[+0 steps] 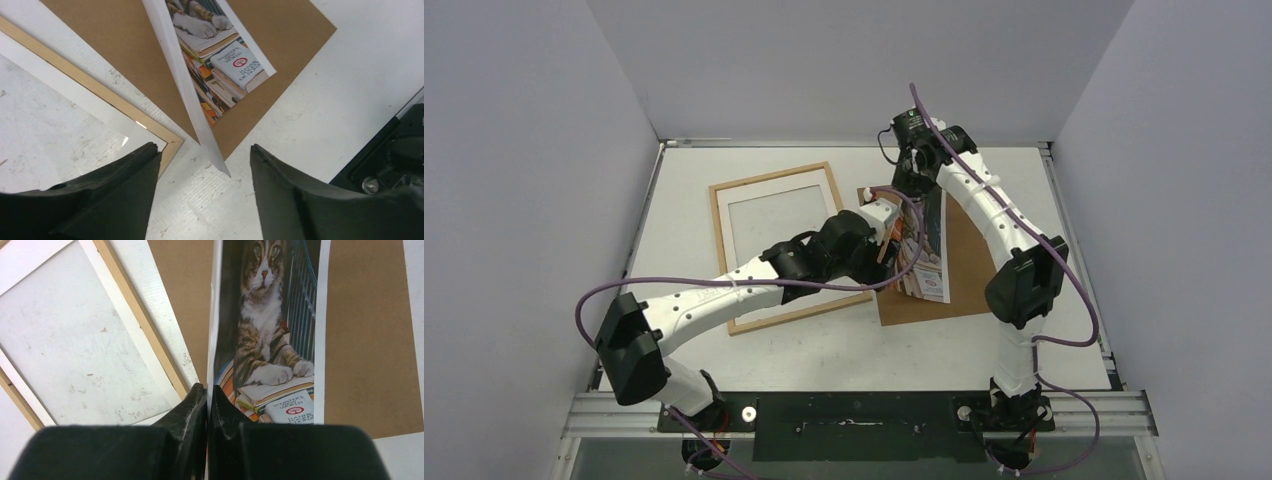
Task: Put the photo into the frame
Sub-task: Pick up the photo at the center of the board, then turn over the photo from the photo frame.
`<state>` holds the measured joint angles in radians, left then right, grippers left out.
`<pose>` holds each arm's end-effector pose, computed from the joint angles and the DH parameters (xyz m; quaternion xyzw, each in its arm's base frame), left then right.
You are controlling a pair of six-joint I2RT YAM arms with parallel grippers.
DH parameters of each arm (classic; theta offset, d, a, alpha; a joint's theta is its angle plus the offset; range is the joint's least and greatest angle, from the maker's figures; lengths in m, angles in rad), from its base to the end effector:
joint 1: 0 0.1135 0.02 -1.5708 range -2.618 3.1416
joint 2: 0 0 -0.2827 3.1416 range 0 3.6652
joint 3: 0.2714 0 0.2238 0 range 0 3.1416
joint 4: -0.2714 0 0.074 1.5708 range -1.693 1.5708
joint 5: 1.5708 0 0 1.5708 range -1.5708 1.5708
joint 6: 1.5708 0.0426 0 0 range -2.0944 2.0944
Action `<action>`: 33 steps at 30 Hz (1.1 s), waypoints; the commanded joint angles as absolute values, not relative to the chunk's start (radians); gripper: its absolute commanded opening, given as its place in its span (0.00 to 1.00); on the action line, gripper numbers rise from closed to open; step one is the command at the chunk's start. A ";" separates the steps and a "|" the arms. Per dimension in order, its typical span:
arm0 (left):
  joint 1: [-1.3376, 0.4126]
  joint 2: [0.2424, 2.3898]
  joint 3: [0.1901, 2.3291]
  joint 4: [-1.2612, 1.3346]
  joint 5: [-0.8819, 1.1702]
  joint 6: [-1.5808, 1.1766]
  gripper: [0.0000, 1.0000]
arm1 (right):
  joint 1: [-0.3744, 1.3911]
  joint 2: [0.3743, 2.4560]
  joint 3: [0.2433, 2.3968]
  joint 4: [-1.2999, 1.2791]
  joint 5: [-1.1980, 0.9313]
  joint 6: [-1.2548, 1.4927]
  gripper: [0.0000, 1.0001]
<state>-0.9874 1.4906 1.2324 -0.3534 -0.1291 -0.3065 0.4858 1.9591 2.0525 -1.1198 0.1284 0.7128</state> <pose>0.1788 -0.2610 0.3315 0.2676 0.8445 -0.2319 0.4019 0.3530 0.1802 0.3556 0.1260 0.9531 0.1003 0.2564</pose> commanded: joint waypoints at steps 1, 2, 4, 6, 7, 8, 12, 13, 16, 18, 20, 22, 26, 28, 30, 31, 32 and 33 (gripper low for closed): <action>-0.989 1.365 1.215 -0.255 -0.080 -0.296 0.76 | 0.467 1.869 2.136 -1.146 0.141 0.684 0.00; -0.987 1.342 1.207 -0.246 -0.076 -0.295 0.80 | 0.455 1.860 2.141 -1.145 0.121 0.677 0.00; -0.975 1.297 1.198 -0.234 -0.057 -0.288 0.84 | 0.427 1.848 2.148 -1.134 0.069 0.661 0.00; -0.957 1.257 1.200 -0.239 -0.042 -0.277 0.86 | 0.401 1.847 2.164 -1.122 0.012 0.633 0.00; -0.947 1.237 1.205 -0.248 -0.042 -0.266 0.88 | 0.393 1.848 2.171 -1.114 -0.044 0.615 0.00; -0.934 1.214 1.210 -0.261 -0.051 -0.261 0.88 | 0.387 1.852 2.186 -1.112 -0.069 0.598 0.00; -0.813 1.165 1.246 -0.346 -0.103 -0.275 0.89 | 0.385 1.913 2.301 -1.148 -0.196 0.533 0.00; -0.768 1.160 1.259 -0.370 -0.124 -0.289 0.89 | 0.388 1.928 2.328 -1.153 -0.233 0.521 0.00; -0.613 1.164 1.276 -0.442 -0.158 -0.333 0.89 | 0.414 1.950 2.376 -1.142 -0.330 0.517 0.00; -0.497 1.190 1.299 -0.509 -0.161 -0.378 0.89 | 0.444 1.963 2.389 -1.123 -0.395 0.527 0.00; -0.387 1.233 1.326 -0.582 -0.152 -0.413 0.89 | 0.471 1.977 2.391 -1.099 -0.459 0.545 0.00; -0.298 1.282 1.348 -0.645 -0.149 -0.432 0.89 | 0.498 1.986 2.389 -1.064 -0.509 0.567 0.00; -0.126 1.386 1.353 -0.715 -0.143 -0.472 0.88 | 0.548 2.021 2.380 -0.940 -0.645 0.629 0.00; -0.046 1.425 1.336 -0.713 -0.104 -0.496 0.86 | 0.564 2.043 2.382 -0.868 -0.715 0.679 0.00; 0.026 1.458 1.315 -0.687 -0.062 -0.511 0.85 | 0.577 2.067 2.380 -0.793 -0.770 0.721 0.00; 0.059 1.476 1.304 -0.670 -0.042 -0.516 0.84 | 0.578 2.082 2.375 -0.754 -0.787 0.742 0.00; 0.082 1.494 1.295 -0.654 -0.015 -0.518 0.83 | 0.577 2.098 2.369 -0.721 -0.802 0.761 0.00; 0.102 1.517 1.292 -0.645 -0.002 -0.522 0.81 | 0.574 2.119 2.367 -0.697 -0.815 0.778 0.00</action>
